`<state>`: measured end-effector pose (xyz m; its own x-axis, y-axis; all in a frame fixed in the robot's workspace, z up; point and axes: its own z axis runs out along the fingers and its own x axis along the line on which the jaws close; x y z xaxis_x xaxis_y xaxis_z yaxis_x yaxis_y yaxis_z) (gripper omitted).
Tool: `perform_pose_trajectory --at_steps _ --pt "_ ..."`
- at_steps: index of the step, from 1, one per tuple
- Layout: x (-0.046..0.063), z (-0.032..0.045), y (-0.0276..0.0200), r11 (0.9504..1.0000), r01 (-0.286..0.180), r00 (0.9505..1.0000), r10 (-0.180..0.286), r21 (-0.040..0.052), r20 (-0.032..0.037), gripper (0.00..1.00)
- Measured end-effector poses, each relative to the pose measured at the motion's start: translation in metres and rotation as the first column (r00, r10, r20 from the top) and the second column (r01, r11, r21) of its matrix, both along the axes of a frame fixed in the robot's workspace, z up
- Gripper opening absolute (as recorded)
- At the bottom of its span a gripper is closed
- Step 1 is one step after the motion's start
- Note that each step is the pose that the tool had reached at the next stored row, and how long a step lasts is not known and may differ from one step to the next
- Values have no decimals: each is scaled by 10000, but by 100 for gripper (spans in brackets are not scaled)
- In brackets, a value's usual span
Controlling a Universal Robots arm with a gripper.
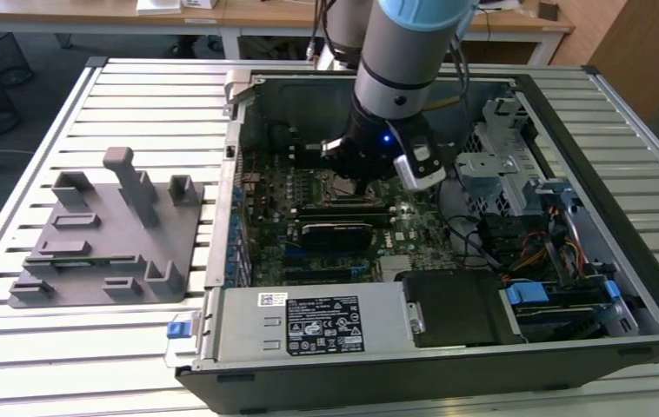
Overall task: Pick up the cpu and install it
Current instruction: 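Install the second cpu locking lever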
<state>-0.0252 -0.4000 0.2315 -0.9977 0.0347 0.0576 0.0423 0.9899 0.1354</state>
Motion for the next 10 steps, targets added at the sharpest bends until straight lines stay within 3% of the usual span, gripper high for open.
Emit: perform_pose_trajectory --at_steps 10 --pt "-220 -133 -17 9998 -194 9998 194 24 0 11"
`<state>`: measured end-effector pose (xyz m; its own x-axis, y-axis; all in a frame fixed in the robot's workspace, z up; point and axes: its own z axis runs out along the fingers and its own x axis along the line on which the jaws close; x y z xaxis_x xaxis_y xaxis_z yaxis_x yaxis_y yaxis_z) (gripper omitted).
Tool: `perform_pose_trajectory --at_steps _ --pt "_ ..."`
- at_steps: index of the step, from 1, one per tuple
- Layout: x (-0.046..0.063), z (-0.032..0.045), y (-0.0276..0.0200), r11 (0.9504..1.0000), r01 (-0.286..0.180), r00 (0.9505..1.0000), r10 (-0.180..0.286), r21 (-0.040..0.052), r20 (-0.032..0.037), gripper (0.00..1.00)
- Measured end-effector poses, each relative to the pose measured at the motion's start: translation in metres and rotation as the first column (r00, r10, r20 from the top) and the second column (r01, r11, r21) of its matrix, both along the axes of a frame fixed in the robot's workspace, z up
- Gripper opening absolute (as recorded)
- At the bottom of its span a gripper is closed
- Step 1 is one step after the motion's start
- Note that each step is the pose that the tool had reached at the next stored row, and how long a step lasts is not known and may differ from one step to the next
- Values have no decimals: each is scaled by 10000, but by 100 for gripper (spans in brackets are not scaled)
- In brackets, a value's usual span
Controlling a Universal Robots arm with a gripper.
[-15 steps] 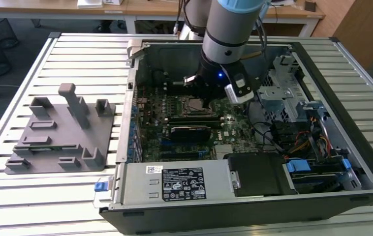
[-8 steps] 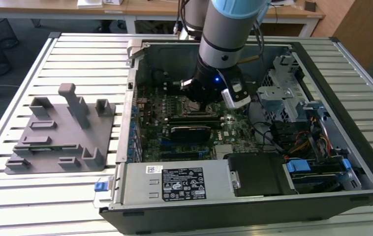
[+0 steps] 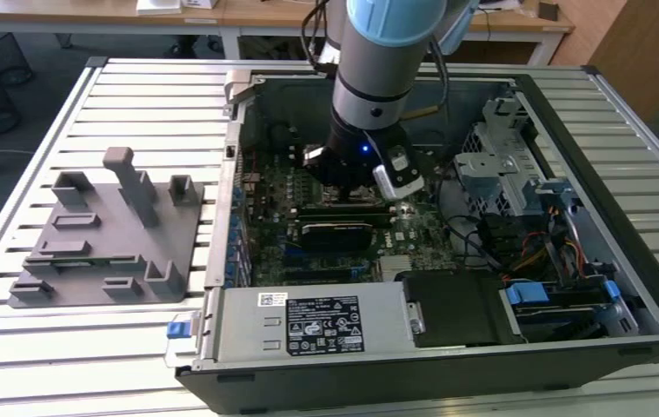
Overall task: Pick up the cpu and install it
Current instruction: 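Install the second cpu locking lever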
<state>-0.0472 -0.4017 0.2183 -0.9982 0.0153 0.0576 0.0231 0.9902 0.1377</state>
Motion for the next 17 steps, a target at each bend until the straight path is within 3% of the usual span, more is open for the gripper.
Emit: perform_pose_trajectory --at_steps 5,10,13,17 --pt "-4 -73 0 9999 -111 9999 111 35 12 11" --pt "-17 -79 -50 9997 -210 9998 210 95 46 11" --pt "-35 -79 -71 9995 -247 9997 246 206 72 11" --pt "-61 -80 -74 9985 -333 9994 329 434 93 11"
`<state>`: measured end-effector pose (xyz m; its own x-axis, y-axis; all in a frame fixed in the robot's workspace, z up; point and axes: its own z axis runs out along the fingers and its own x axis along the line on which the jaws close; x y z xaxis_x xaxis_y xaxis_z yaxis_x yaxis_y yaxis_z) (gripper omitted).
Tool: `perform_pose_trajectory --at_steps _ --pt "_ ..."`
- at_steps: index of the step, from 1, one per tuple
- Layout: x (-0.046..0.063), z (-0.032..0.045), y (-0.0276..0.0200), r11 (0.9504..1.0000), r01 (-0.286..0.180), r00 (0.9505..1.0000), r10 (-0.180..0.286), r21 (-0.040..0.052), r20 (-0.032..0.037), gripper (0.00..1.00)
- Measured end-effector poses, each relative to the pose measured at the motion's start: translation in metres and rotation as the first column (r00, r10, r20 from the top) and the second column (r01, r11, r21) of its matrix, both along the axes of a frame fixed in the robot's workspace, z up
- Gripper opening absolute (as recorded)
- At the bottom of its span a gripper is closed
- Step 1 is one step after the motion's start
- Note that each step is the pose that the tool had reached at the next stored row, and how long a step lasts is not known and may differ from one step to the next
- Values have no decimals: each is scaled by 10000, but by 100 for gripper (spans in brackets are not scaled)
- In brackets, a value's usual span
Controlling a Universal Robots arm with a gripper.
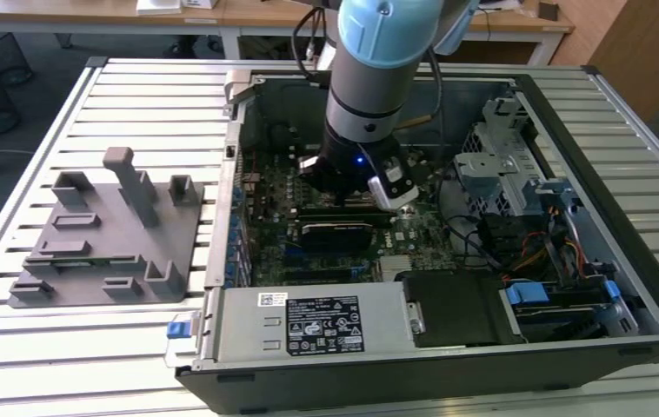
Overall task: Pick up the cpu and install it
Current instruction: 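Install the second cpu locking lever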
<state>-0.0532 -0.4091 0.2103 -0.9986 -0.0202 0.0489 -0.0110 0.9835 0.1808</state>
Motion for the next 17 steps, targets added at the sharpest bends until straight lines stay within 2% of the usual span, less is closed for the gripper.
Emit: perform_pose_trajectory --at_steps 1,4,17 --pt "-9 -1 -1 10000 -23 10000 23 46 3 11" --pt "-45 -6 -12 9999 -84 10000 84 106 11 11" --pt "-124 -21 -79 9987 -465 9989 465 209 33 11"
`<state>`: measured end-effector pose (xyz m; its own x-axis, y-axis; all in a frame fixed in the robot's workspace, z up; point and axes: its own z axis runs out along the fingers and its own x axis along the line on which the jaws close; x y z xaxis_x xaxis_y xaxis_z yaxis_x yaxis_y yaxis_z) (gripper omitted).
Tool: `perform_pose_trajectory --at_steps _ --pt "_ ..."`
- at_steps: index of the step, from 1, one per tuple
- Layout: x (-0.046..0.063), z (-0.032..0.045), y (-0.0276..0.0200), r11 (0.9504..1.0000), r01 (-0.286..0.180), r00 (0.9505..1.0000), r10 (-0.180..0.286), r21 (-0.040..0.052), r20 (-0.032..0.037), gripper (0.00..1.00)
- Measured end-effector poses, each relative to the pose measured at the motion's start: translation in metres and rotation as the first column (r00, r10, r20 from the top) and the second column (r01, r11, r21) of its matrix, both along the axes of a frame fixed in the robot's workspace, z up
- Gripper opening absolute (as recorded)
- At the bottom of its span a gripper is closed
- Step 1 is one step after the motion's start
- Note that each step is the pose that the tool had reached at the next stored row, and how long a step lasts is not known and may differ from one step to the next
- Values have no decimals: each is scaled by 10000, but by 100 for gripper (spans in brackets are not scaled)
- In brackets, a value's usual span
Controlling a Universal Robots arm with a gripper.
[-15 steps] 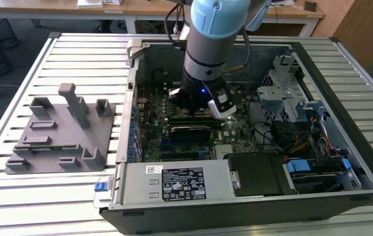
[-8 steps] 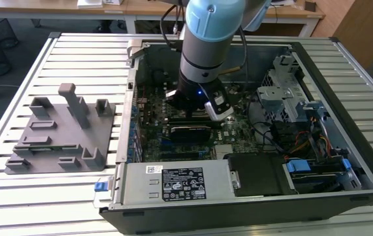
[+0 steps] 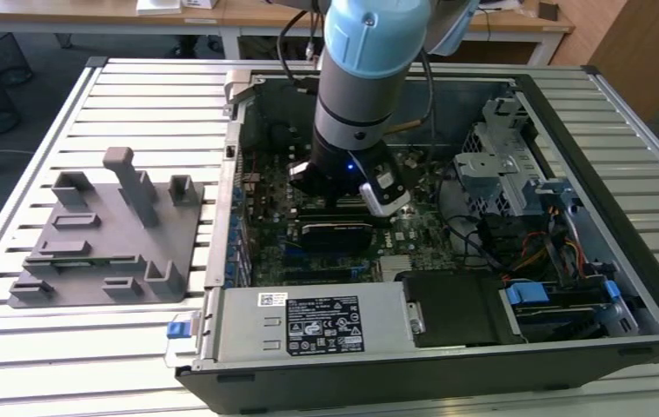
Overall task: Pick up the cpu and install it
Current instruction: 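Install the second cpu locking lever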
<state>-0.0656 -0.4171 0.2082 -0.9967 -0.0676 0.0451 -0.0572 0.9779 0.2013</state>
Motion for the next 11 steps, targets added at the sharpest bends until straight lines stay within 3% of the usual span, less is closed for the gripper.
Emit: perform_pose_trajectory --at_steps 7,9,11 --pt "-2 -30 -1 9999 -2 10000 2 109 0 11" --pt "-6 -33 -7 9998 -3 10000 3 215 -1 11" --pt "-19 -36 -16 9992 -3 10000 3 388 4 11"
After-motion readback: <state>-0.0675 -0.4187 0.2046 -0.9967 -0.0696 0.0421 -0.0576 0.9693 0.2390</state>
